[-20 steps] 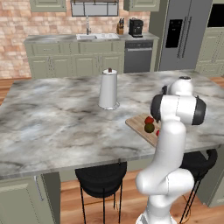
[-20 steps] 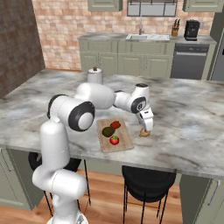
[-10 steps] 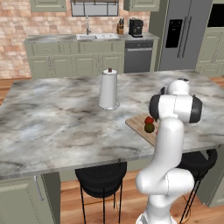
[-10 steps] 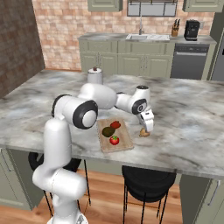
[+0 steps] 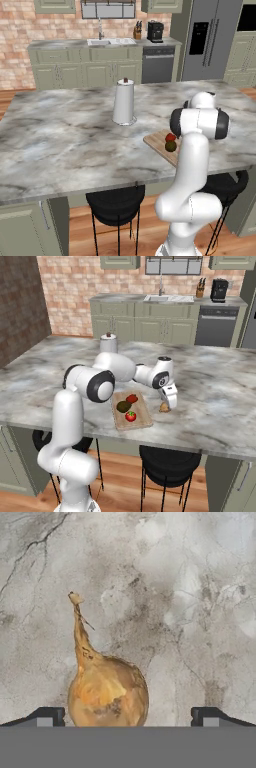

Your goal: Place the avocado, onion, tomato, and bell pepper on the cutting board.

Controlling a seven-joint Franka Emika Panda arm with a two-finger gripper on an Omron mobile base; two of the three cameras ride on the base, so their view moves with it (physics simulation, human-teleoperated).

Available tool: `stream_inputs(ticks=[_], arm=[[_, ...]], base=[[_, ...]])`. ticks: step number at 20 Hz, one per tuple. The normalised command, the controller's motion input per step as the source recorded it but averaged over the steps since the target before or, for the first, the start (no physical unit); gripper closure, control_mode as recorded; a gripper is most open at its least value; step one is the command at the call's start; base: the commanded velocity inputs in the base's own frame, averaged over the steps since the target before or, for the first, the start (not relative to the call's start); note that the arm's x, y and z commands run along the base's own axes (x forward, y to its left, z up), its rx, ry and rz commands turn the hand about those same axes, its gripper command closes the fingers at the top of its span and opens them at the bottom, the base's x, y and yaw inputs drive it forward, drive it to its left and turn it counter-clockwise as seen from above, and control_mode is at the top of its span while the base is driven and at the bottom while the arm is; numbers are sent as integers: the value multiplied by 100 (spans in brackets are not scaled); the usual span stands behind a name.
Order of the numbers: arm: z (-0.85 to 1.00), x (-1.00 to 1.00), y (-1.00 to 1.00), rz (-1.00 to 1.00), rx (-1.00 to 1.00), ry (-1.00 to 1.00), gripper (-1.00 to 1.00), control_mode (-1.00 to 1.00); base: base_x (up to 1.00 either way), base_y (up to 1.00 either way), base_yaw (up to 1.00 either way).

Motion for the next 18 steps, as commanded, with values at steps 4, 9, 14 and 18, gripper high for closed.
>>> stream_inputs(ticks=[4, 9, 14, 18], arm=[[-12, 0, -3, 0, 0, 0, -100, -100], [-11, 3, 0, 0, 0, 0, -100, -100], [-10, 3, 0, 0, 0, 0, -100, -100], [-11, 1, 0, 0, 0, 0, -100, -100]], base=[[0, 0, 0], [0, 0, 0], [0, 0, 0], [0, 0, 0]])
